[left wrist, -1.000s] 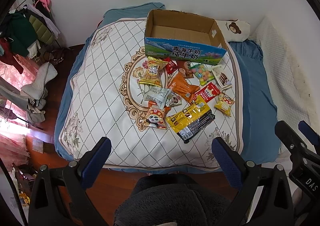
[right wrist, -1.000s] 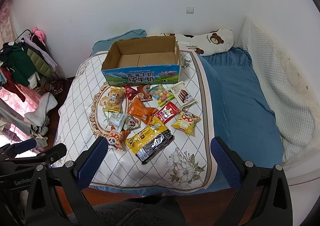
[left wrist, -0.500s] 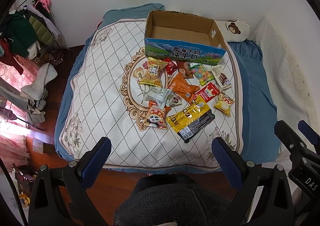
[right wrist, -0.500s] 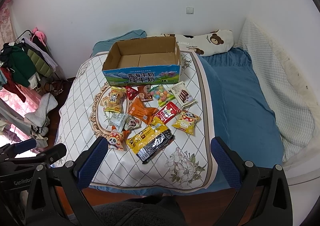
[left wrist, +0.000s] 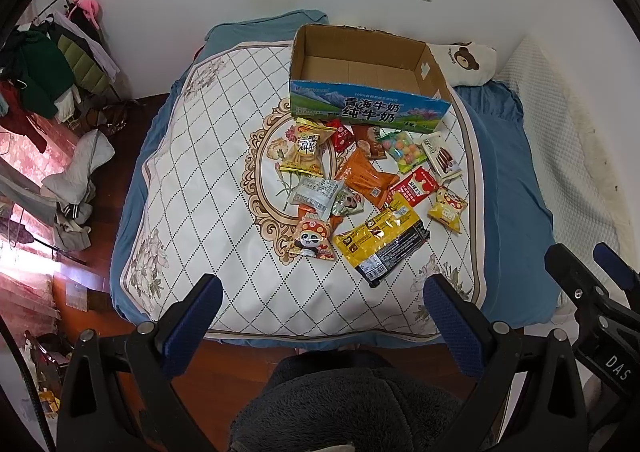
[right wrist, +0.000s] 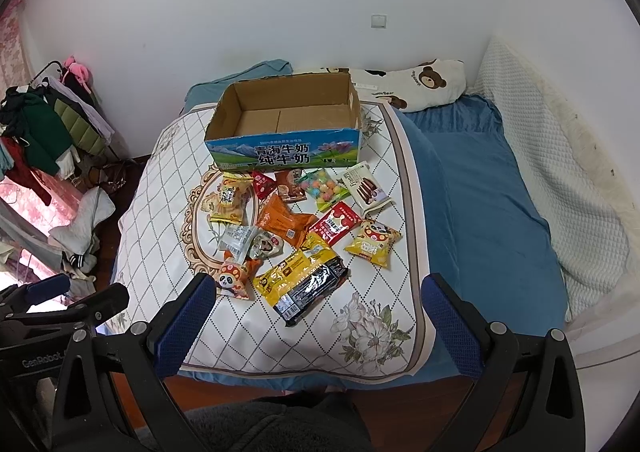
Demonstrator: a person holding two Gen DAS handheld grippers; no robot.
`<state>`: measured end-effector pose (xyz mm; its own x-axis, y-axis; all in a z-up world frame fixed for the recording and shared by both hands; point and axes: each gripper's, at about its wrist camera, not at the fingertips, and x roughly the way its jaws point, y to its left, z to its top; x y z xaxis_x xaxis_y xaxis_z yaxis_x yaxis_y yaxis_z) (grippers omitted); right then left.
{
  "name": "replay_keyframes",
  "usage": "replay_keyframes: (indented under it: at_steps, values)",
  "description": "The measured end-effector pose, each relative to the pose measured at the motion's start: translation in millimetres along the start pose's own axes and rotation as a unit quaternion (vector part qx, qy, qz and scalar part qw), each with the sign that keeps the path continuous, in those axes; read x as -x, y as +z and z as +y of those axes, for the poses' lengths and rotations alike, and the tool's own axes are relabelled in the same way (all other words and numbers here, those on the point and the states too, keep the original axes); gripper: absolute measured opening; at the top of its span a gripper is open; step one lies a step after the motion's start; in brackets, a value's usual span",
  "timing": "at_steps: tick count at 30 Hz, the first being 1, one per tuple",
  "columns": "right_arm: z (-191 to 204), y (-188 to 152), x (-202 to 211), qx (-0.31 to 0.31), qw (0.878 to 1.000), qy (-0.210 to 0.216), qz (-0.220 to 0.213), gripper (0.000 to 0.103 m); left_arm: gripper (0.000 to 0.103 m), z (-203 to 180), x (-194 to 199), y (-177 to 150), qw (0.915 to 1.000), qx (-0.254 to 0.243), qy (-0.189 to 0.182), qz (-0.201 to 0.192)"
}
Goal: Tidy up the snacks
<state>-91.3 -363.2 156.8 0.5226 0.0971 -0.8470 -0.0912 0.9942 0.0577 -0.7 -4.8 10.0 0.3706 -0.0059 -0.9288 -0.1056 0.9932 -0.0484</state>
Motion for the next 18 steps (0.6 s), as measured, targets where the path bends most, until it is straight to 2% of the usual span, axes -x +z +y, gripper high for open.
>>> replay_keyframes:
  at_steps: [18]
  values:
    - [1.2, -0.2, 5.6, -0.002, 1.000, -0.002, -0.003, 0.103, 0.103, 0.2, 0.9, -1.5, 1.0000, 0.001, -0.001, -0.003]
